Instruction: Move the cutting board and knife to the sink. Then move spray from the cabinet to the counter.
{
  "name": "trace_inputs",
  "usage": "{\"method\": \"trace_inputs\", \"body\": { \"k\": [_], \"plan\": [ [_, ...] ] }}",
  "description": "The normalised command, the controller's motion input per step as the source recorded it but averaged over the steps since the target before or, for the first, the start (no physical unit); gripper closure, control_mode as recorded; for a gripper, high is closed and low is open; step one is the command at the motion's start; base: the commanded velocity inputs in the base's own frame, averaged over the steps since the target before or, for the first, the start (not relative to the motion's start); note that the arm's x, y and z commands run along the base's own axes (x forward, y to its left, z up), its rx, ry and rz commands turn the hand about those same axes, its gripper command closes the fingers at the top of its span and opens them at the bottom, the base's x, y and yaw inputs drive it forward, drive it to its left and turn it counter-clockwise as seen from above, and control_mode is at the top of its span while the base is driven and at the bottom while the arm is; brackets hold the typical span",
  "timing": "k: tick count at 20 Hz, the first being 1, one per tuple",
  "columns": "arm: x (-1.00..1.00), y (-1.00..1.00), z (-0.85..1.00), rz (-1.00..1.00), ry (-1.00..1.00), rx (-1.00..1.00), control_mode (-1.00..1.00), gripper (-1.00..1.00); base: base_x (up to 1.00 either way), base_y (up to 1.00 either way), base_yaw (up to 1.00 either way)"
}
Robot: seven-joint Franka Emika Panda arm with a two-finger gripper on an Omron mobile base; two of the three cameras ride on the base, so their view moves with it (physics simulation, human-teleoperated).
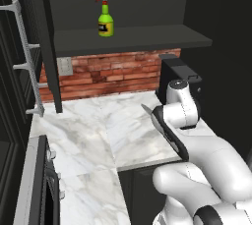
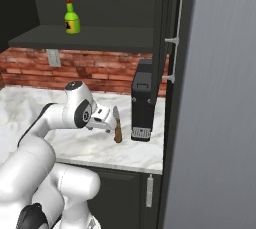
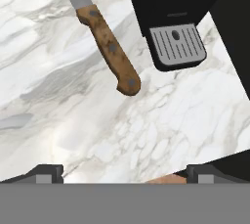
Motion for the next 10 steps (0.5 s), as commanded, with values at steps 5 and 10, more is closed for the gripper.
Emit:
{"method": "trace_inputs", "body": {
  "k": [5,10],
  "plan": [
    [0.21,-0.24,-0.18,-0.16,0.00,0.02,-1.00,-1.00,0.00,0.00,0.00],
    [0.13,-0.35,-0.08,0.02,0.00,0.04,-1.00,-1.00,0.00,0.00,0.00]
  ]
}}
